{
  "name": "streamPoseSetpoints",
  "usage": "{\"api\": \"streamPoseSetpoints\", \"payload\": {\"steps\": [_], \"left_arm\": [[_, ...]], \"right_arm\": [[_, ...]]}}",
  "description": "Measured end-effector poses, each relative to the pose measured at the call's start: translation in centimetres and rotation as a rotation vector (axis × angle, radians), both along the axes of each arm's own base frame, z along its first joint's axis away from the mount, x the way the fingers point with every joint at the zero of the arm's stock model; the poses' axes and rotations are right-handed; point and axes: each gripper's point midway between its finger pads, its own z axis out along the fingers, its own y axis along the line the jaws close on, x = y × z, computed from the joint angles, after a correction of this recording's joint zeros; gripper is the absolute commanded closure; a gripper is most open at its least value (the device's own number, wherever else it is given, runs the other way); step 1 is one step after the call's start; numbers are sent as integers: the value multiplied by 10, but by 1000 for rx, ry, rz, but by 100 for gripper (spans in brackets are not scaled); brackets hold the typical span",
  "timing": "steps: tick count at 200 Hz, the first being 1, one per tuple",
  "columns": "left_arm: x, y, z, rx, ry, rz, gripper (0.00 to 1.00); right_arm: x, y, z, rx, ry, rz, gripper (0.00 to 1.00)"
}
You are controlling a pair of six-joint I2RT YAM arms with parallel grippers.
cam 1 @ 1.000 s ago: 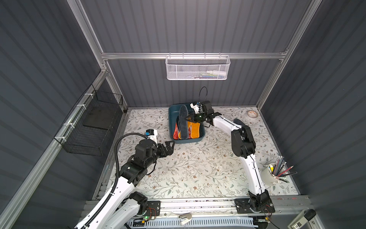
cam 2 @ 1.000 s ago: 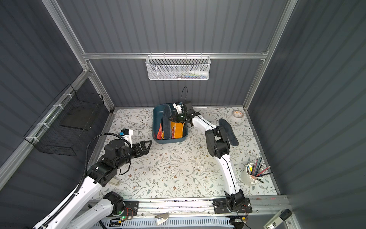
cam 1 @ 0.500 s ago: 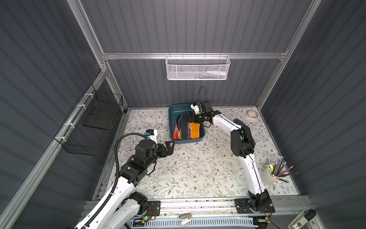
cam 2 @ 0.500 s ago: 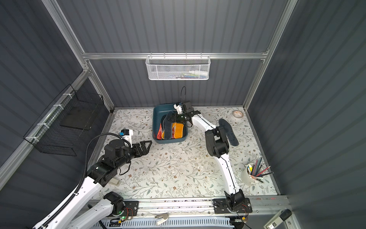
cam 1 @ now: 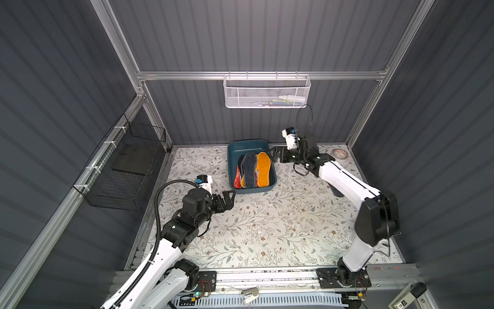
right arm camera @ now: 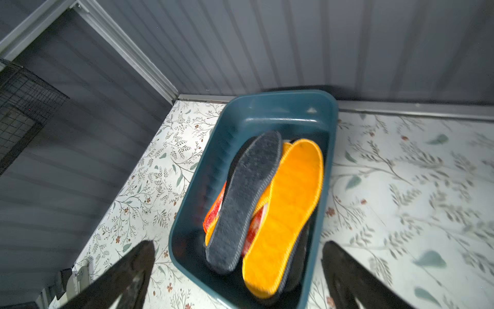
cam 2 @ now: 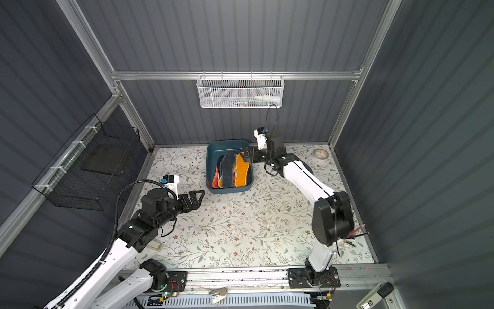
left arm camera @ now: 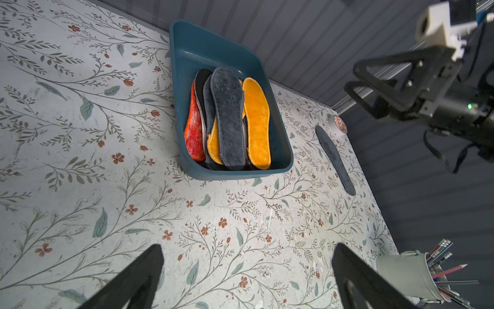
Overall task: Put the insoles into the storage box
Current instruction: Place the insole in the storage box, then move the insole to the center of the board.
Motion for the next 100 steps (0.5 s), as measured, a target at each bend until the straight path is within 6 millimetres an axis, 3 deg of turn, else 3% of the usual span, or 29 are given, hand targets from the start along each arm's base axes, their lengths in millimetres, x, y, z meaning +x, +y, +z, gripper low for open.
{"api": "streamPoseSetpoints", "payload": {"steps": [34, 70, 100], "left_arm": [[6, -4, -1, 0, -3, -3, 0], [8, -6, -1, -2, -10, -7, 0], [10, -8, -3, -1, -3, -14, 0]], "right_arm": [[-44, -86, -58, -36, 136, -232, 1], [-83, -139, -107, -83, 257, -398, 1], [-89, -182, -128, -112, 320, -538, 1]]}}
